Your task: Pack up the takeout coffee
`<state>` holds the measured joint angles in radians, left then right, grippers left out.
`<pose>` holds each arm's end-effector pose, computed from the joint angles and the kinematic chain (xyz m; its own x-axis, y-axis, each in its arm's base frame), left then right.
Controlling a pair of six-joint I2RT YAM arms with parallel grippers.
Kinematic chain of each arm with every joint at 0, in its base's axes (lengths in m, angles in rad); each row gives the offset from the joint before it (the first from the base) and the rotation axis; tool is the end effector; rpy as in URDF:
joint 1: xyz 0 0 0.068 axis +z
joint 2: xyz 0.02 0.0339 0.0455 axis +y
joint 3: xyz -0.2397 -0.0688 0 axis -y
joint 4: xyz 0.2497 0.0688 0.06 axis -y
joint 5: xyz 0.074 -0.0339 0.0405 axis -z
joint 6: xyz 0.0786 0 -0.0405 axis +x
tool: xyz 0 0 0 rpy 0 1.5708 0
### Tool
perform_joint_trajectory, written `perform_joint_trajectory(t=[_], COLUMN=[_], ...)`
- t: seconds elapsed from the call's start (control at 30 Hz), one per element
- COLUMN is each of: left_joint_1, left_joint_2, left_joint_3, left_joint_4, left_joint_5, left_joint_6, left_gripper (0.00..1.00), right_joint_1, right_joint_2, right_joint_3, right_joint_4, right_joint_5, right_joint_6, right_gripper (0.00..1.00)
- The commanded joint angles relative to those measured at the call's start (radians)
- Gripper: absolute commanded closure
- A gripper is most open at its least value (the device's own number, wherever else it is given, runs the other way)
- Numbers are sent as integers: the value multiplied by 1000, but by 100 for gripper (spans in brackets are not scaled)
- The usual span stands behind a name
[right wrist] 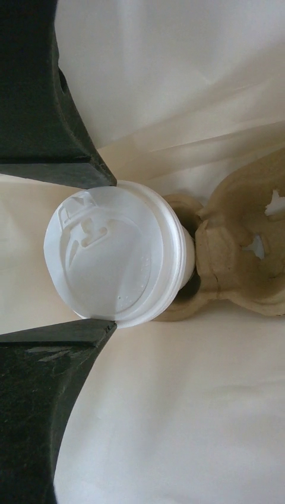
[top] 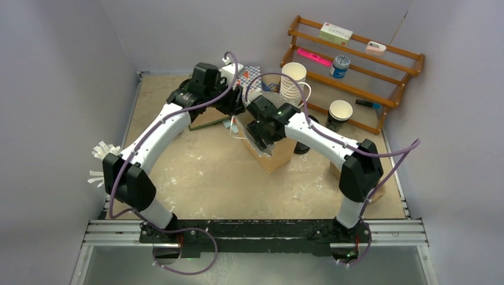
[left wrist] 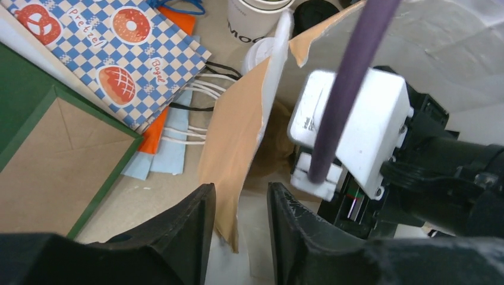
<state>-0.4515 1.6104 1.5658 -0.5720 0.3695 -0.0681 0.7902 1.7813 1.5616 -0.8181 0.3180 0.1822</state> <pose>0.3491 -0.2008 0.3166 -0.5648 0.2034 -0.7997 0.6350 0.7260 -0.2639 0.3006 0.2686 0.2240 -0.6981 -0.4602 -0.5485 -0.4439 0.8792 -0.1728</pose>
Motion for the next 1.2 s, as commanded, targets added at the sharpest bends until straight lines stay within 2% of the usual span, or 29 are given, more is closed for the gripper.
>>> perform_joint_trajectory(t=[0.0, 0.07, 0.23, 0.5, 0.8, 0.97, 1.17], left_joint_1=[0, 0, 0, 0, 1, 0, 0], left_joint_2=[-92, -108, -136, -200, -214, -233, -246], left_joint_3=[-57, -76, -95, -153, -166, -171, -164], left_joint_4=[103, 124, 150, 219, 217, 215, 215], left_joint_5=[-66, -83, -100, -145, -136, -145, -140], left_joint_6=[-12, -10, -12, -12, -7, -6, -10], left_gripper=[56, 52, 49, 49, 50, 51, 50], right_joint_1=[-3, -3, -5, -13, -22, -24, -24], right_joint_2=[90, 108, 141, 158, 207, 185, 112], right_joint_3=[8, 13, -9, -78, -130, -95, 30], right_joint_4=[-126, -129, -117, -74, -19, -57, -146], right_joint_5=[-190, -199, -229, -241, -282, -257, -200], right_joint_6=[54, 52, 51, 50, 49, 48, 61], right_gripper=[59, 59, 60, 60, 60, 61, 58])
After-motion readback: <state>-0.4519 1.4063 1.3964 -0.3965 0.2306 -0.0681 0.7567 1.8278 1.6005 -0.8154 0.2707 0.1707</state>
